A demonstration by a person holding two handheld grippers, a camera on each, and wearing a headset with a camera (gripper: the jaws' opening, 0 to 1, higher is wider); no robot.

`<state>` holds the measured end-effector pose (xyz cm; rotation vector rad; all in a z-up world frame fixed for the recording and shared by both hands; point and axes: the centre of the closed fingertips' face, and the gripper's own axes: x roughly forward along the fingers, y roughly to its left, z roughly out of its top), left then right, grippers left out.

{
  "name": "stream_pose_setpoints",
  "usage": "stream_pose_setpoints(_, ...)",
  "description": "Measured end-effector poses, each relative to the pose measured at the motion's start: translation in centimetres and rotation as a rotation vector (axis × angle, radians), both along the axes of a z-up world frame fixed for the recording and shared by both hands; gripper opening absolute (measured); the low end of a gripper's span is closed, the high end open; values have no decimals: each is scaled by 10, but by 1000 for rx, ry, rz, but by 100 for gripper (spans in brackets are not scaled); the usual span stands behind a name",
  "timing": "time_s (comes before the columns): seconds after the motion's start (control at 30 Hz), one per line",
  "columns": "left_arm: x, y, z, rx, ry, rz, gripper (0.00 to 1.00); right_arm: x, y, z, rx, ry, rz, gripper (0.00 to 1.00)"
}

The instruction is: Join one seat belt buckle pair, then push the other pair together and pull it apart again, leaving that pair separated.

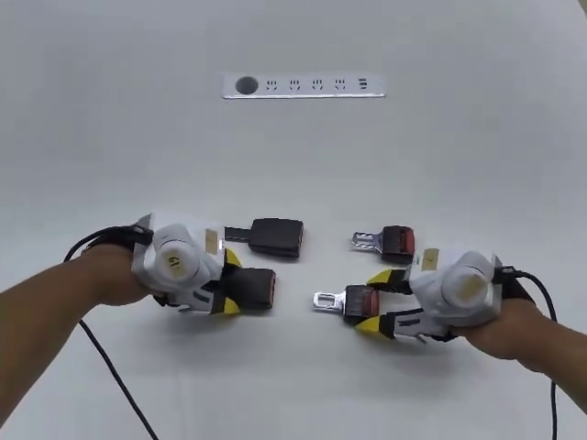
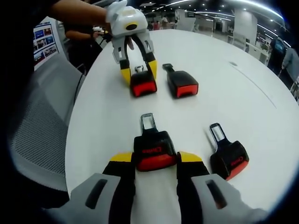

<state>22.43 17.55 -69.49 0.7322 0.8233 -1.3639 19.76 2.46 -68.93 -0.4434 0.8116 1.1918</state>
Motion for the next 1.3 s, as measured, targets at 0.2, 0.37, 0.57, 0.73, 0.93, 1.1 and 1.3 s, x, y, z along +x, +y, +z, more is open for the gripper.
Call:
stream_pose_setpoints(0.2, 0, 1, 0, 10, 2, 0, 34, 6, 21, -3, 2, 1, -7, 33)
stream_pose_setpoints(0.37, 0, 1, -1, 19, 5, -1, 34, 11, 35, -4, 12, -2, 2, 33)
stream_pose_setpoints(0.57, -1, 1, -2, 29, 5, -3, 34, 12, 48, -2, 24, -13, 8, 33)
stream_pose_setpoints(0.73, -2, 1, -2, 38, 4, -8, 34, 14, 60, -3, 34, -13, 13, 33)
stream_pose_setpoints(0.93, -4, 0, -2, 48, 5, -18, 34, 11, 69, -2, 51, -24, 27, 33)
stream_pose_setpoints(1.1, -4, -1, -2, 62, 0, -29, 34, 10, 68, -2, 55, -20, 23, 33)
stream_pose_setpoints(1.3, -3, -1, -2, 81, 0, -54, 34, 10, 68, -3, 53, -14, 20, 32)
